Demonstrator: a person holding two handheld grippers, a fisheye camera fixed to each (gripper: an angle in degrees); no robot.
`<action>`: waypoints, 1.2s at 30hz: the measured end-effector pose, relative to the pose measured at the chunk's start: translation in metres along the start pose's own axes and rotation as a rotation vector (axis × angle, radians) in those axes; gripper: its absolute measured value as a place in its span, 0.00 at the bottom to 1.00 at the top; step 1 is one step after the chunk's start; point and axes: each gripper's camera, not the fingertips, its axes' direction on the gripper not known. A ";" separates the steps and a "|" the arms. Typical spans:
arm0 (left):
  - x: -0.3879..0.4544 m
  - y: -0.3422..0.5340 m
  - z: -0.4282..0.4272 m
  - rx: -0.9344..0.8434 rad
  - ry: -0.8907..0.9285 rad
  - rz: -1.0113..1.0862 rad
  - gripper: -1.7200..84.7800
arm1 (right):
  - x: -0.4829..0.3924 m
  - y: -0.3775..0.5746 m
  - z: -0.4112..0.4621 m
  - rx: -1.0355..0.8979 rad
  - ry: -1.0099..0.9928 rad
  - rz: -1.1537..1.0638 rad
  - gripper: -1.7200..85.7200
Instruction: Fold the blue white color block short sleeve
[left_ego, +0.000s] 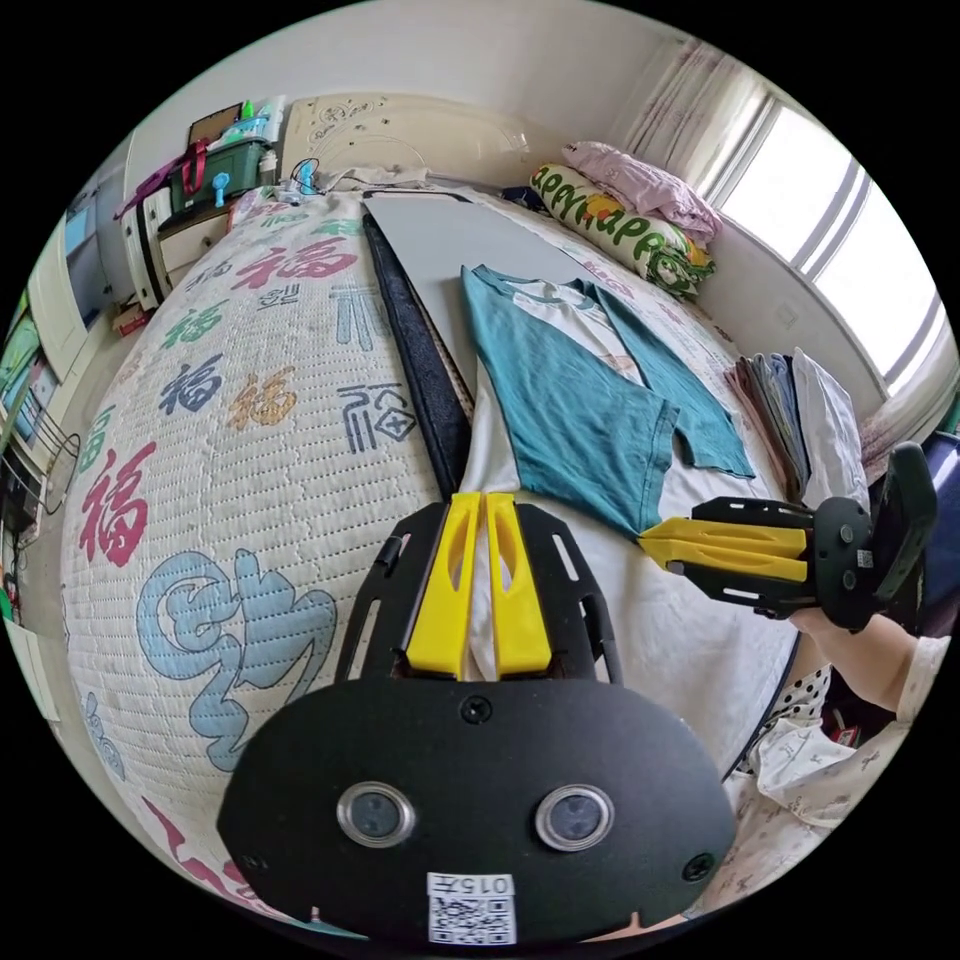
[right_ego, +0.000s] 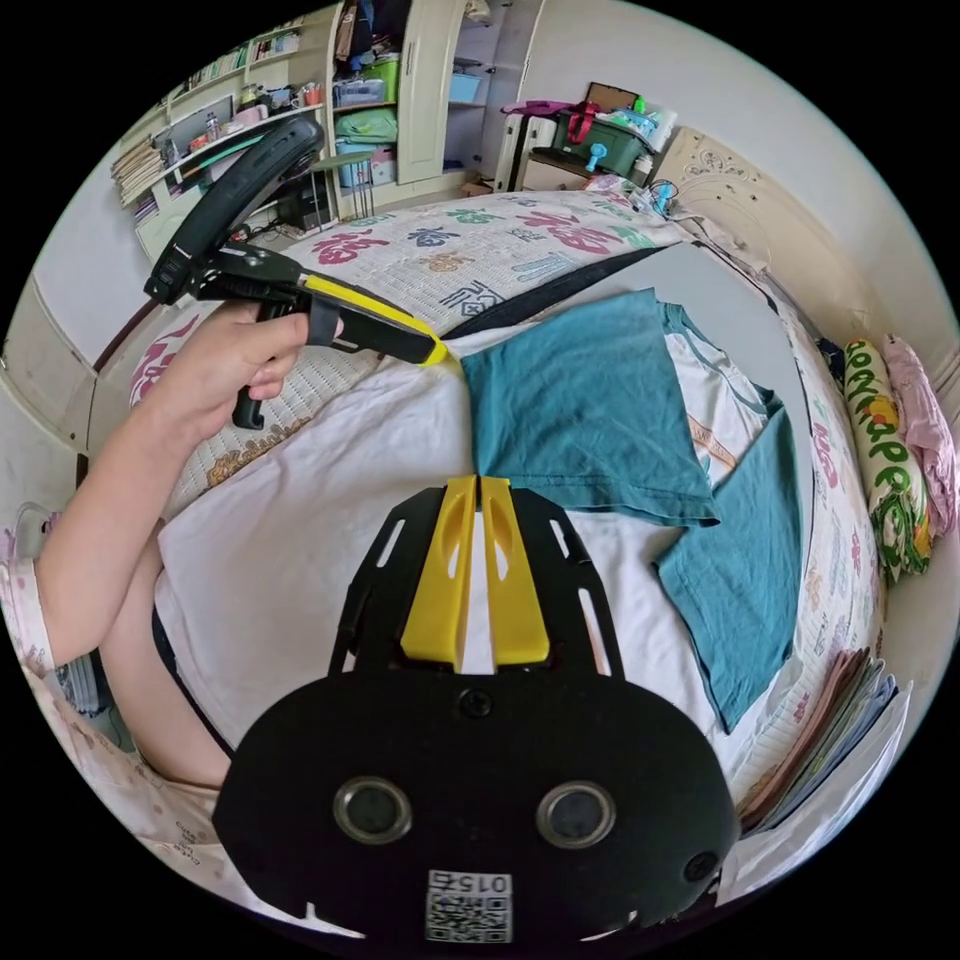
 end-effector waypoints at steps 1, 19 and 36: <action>-0.003 0.001 0.001 -0.001 0.003 -0.003 0.02 | 0.000 -0.004 -0.005 -0.002 -0.014 0.003 0.01; 0.012 0.017 -0.037 0.256 0.151 0.229 0.05 | 0.163 -0.090 -0.097 0.070 -0.097 0.598 0.11; 0.076 -0.017 0.068 -0.038 0.167 0.553 0.06 | 0.113 -0.208 -0.125 -0.002 -0.153 0.619 0.04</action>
